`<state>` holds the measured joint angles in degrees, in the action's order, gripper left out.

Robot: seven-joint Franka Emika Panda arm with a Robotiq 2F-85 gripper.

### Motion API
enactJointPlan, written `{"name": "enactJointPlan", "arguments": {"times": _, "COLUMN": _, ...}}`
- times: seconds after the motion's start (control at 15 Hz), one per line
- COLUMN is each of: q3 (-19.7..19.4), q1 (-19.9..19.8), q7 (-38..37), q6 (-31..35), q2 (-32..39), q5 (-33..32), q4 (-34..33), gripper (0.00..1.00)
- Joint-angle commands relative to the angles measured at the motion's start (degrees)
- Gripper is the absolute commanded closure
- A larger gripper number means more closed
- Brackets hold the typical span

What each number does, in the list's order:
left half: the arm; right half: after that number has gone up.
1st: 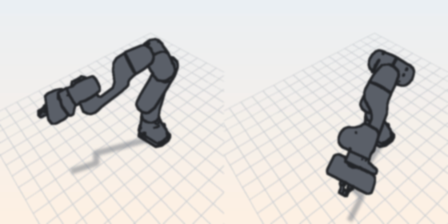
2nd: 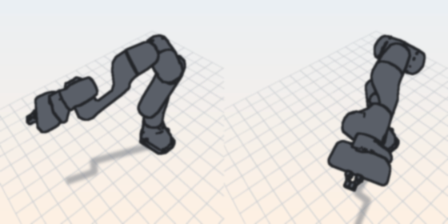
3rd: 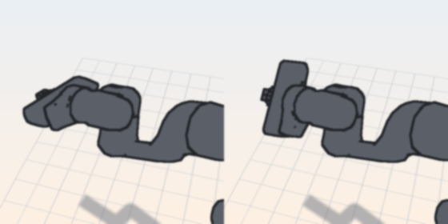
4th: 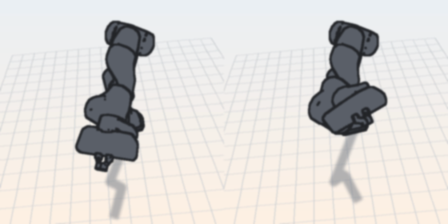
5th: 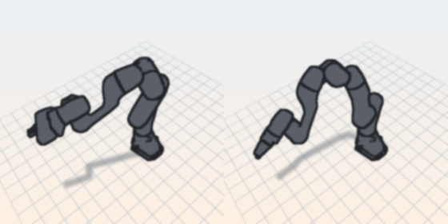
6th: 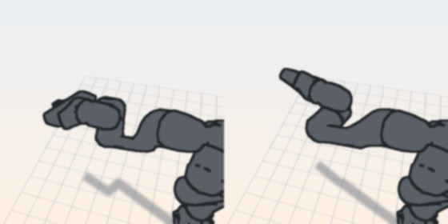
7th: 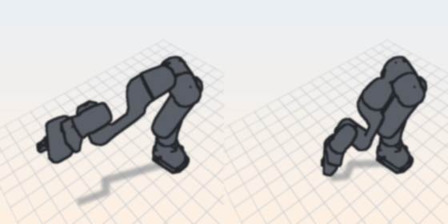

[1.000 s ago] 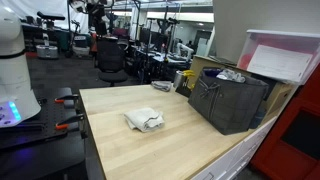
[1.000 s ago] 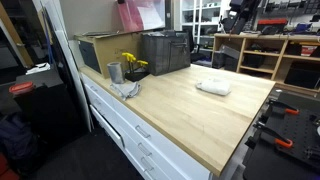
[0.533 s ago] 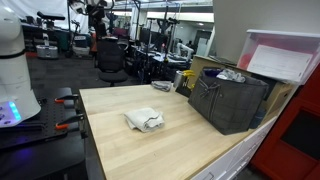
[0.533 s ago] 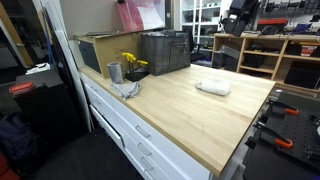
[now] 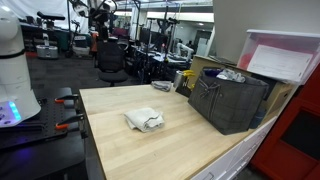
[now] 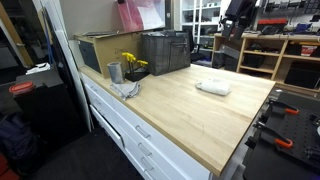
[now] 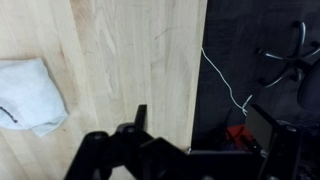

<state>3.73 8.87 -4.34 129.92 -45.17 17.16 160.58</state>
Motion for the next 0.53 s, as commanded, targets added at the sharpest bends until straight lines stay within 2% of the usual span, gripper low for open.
{"name": "enactJointPlan", "arguments": {"times": 0.0, "q3": 0.8, "q1": -4.34, "q7": -3.27, "q6": 2.71, "q2": 7.07, "q5": -2.5, "q4": -1.64, "gripper": 0.0}}
{"name": "enactJointPlan", "arguments": {"times": 0.2, "q3": 1.4, "q1": -8.31, "q7": -6.17, "q6": 5.13, "q2": 12.86, "q5": -5.99, "q4": -3.36, "gripper": 0.0}}
{"name": "enactJointPlan", "arguments": {"times": 0.47, "q3": 1.02, "q1": -15.8, "q7": -12.37, "q6": 7.95, "q2": 21.63, "q5": -14.53, "q4": -5.82, "gripper": 0.0}}
